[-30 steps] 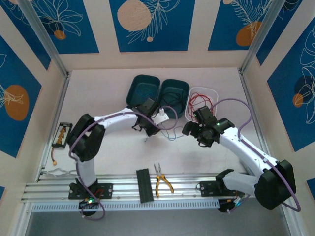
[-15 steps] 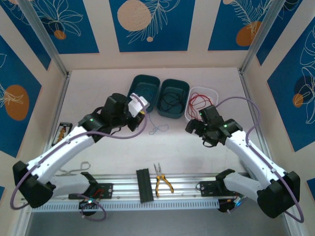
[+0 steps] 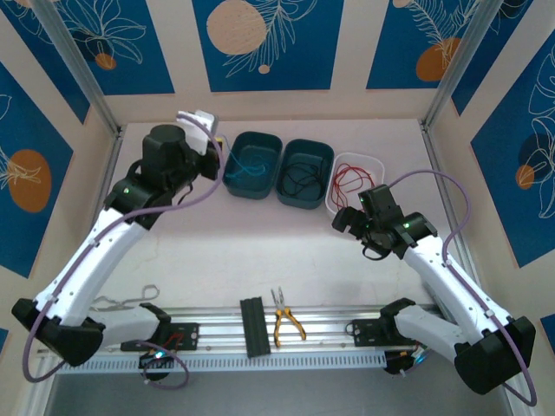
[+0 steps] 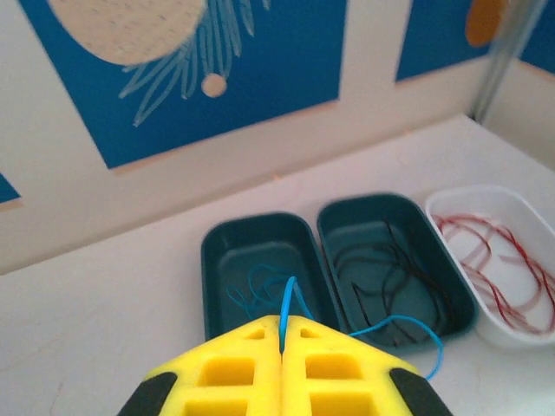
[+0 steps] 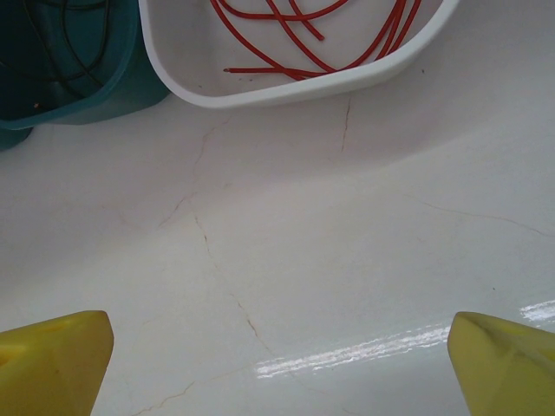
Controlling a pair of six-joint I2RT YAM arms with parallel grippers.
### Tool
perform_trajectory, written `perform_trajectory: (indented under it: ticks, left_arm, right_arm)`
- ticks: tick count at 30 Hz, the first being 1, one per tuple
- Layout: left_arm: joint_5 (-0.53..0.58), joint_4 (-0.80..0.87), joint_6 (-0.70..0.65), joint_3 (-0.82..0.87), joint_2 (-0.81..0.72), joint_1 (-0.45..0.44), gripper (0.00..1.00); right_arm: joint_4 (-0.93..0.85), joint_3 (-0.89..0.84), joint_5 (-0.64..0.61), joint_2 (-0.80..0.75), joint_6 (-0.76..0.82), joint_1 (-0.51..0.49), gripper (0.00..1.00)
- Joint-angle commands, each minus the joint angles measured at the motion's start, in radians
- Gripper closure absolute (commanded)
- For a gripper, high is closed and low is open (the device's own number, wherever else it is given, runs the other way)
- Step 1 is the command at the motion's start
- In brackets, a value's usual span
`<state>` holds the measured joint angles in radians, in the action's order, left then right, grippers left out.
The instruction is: Untangle the cables
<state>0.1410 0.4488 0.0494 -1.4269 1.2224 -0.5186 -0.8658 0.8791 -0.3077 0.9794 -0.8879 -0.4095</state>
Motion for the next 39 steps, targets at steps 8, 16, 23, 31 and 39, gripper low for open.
perform_trajectory:
  ticks: [8,16,23,31,39]
  left_arm:
    - [-0.01,-0.144,0.121,-0.158,0.24,0.11,1.0]
    - [-0.016,-0.184,0.152,-0.215,0.401,0.12,1.0]
    - [0.02,-0.263,0.213,-0.174,0.499,0.12,1.0]
    - [0.117,-0.324,0.238,-0.159,0.619,0.092,1.0]
    - [0.147,-0.31,0.28,-0.172,0.731,0.066,1.0]
  right_arm:
    - [-0.008,0.009,-0.007,-0.02,0.021,0.012,0.01]
    - [0.008,-0.002,0.005,-0.02,0.009,0.012,0.01]
    - [0.027,-0.018,0.023,-0.018,0.004,0.012,0.01]
    - [0.045,-0.036,0.045,-0.018,-0.005,0.01,0.01]
    - [0.021,-0.027,0.042,-0.018,-0.009,0.011,0.01]
